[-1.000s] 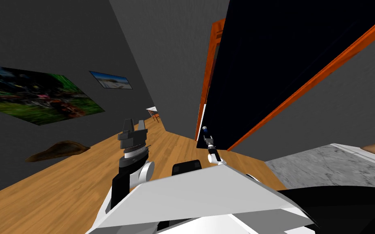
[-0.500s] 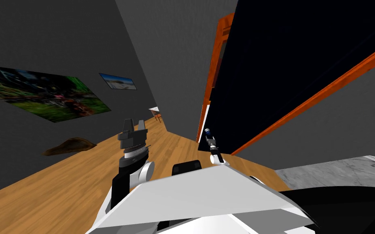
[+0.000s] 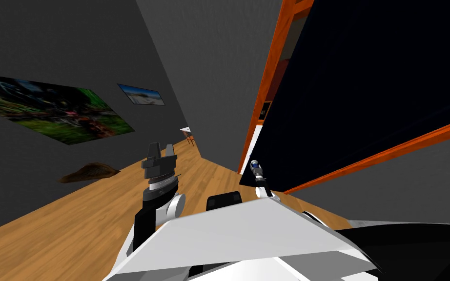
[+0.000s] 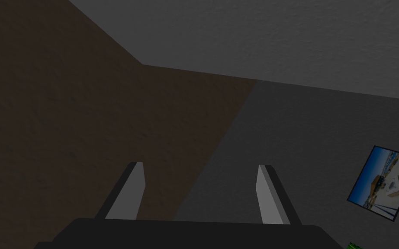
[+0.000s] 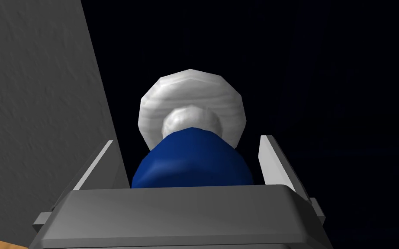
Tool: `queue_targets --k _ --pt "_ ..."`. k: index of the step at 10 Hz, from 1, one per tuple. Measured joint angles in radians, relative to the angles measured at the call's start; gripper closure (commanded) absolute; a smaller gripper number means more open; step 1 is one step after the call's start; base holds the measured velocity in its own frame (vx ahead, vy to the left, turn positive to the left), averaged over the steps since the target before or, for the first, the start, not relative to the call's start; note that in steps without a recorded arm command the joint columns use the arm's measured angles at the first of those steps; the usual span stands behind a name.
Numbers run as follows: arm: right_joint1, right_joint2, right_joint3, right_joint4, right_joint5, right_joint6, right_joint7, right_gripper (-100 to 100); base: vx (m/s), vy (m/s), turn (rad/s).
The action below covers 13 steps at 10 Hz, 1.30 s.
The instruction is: Pull the door open
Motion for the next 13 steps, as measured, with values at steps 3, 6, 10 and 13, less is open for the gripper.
queue_targets --k 3,6,10,13 --pt "-0.001 -0.001 0.0 0.006 0.0 -0.001 0.0 100 -0.014 -0.001 0.006" --pt "0.0 0.0 0.001 0.006 0.0 0.0 -0.001 100 -0.04 -0.006 0.042" --pt "0.016 -0.037 0.04 -0.002 0.016 -0.014 -0.049 100 -0.205 -0.021 0.108" --pt "0.042 -0.07 0.083 -0.022 0.033 -0.025 -0.097 100 -0.255 -0.042 0.127"
